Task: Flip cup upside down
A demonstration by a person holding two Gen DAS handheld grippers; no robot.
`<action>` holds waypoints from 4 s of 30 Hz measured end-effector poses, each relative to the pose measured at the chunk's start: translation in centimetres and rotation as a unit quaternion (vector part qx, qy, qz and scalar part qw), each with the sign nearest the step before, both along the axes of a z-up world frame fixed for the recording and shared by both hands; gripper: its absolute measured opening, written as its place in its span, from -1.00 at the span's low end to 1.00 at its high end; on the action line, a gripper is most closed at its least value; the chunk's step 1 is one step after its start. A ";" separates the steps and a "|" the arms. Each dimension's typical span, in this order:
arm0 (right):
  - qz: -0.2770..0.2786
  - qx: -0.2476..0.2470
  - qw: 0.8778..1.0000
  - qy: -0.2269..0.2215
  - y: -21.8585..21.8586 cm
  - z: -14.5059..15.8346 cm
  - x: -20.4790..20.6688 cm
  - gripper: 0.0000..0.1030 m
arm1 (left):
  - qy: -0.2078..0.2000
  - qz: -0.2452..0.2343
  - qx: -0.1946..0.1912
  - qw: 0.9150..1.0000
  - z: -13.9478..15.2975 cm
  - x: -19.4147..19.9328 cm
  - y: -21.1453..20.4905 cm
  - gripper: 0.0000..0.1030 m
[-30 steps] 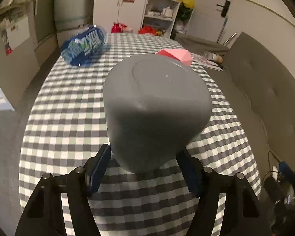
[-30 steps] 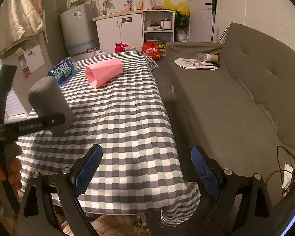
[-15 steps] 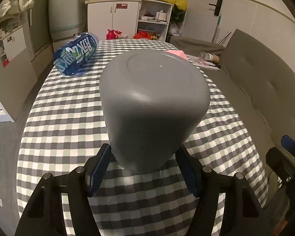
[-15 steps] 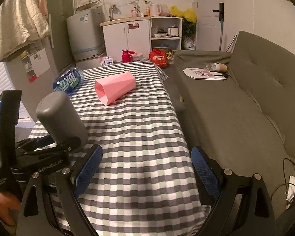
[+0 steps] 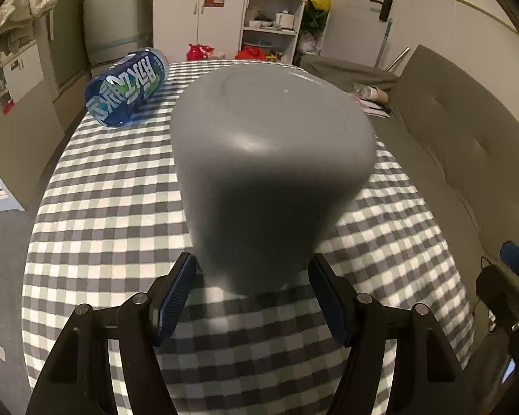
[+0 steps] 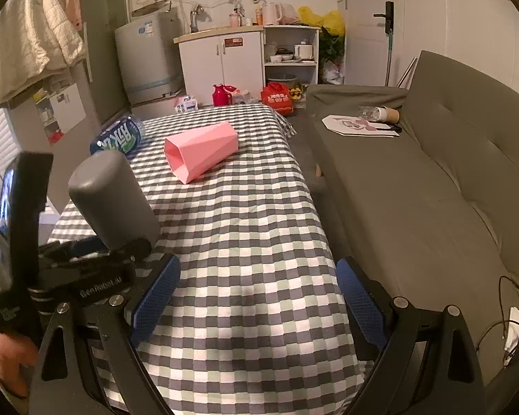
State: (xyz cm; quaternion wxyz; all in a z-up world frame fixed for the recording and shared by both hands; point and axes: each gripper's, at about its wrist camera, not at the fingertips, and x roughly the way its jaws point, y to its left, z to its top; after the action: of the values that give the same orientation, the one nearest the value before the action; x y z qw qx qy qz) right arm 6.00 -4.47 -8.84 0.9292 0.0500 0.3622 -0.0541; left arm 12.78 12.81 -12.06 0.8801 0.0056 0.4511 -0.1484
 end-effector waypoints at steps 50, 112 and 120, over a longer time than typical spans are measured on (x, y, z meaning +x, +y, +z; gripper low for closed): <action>0.090 -0.043 0.980 -0.171 7.4 5.1 -9.9 0.99 | -0.270 0.085 0.006 0.959 10.8 -18.8 10.1 1.00; 0.066 -0.030 0.984 -0.165 6.2 5.1 -10.1 0.99 | -0.272 0.107 0.038 0.956 10.4 -19.2 10.0 1.00; 0.068 -0.031 0.983 -0.167 6.5 5.0 -10.0 0.99 | -0.272 0.108 0.038 0.956 10.4 -19.2 10.1 1.00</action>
State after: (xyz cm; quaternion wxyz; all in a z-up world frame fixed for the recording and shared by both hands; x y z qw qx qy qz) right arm -3.99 1.99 -3.82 0.9792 0.0050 0.2026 0.0069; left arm -6.37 22.90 -1.62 0.9792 0.0306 0.1984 -0.0285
